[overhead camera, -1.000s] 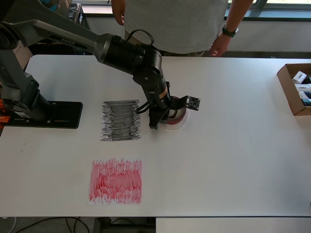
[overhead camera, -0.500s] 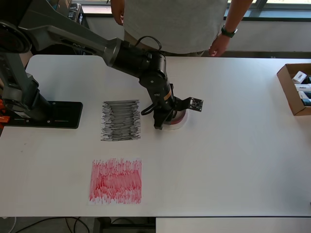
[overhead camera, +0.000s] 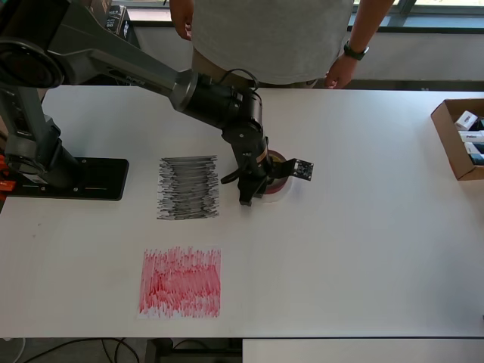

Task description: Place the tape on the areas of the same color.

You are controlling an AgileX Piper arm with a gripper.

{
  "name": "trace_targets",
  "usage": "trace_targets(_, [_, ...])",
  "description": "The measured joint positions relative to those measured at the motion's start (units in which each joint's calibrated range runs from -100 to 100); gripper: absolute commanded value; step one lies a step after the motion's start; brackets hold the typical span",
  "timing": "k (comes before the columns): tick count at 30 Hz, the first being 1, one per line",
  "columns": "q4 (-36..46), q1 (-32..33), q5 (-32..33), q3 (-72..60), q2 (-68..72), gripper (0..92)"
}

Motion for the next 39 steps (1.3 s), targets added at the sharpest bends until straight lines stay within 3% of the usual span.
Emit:
trace_targets(8, [-0.2,0.0,-0.7,0.0,2.0,41.7])
trace_targets(10, [-0.5,0.0,-0.7,0.0,2.0,33.2])
trace_targets(14, [-1.0,0.0,-0.7,0.0,2.1,3.9])
trace_targets(15, [-1.0,0.0,-0.5,0.0,2.1,0.0])
trace_targets(27, [-0.2,0.0,-0.3,0.1,-1.0,0.0])
trace_targets(39, [8.0,-1.4,0.0,3.9,-16.8,0.0])
